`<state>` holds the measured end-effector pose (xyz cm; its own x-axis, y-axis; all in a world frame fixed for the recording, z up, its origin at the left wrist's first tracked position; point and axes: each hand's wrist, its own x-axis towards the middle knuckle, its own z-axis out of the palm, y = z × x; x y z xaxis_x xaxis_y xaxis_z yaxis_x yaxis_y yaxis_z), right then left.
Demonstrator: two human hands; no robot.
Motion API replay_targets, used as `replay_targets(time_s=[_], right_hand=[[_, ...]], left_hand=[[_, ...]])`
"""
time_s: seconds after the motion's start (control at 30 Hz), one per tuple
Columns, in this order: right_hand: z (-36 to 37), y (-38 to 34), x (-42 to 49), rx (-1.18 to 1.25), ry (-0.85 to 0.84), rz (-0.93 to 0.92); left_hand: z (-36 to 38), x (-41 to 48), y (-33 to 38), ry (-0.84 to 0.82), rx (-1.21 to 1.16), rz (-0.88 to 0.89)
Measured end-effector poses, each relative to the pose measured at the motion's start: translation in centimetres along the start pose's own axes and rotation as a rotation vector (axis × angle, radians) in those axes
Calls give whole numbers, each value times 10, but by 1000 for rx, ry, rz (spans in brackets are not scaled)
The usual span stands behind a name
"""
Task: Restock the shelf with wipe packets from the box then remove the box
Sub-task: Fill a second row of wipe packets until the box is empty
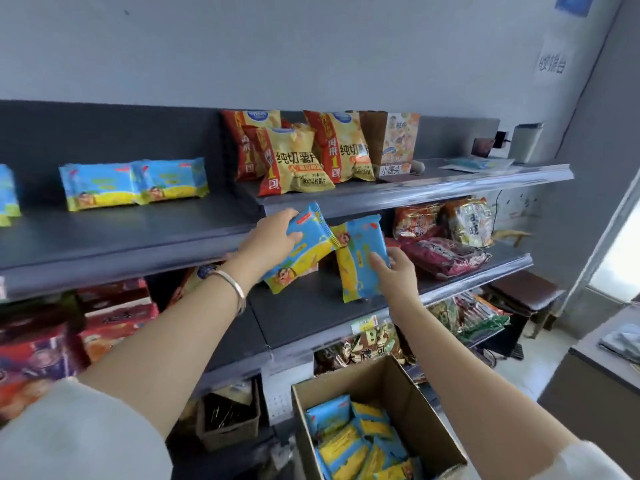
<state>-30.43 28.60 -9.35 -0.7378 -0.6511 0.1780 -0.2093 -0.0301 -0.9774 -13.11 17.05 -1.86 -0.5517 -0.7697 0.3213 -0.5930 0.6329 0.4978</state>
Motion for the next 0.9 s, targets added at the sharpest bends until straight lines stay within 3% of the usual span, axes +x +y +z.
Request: replay_targets(time_s=[0.33, 0.57, 0.9], right_hand=[[100, -85, -6, 141, -198, -210], [202, -138, 10, 37, -282, -349], [326, -146, 69, -442, -297, -407]], left_hand=[[-104, -13, -37, 322, -101, 13], [-182, 6, -116, 510, -59, -32], [-223, 51, -252, 342, 286, -160]])
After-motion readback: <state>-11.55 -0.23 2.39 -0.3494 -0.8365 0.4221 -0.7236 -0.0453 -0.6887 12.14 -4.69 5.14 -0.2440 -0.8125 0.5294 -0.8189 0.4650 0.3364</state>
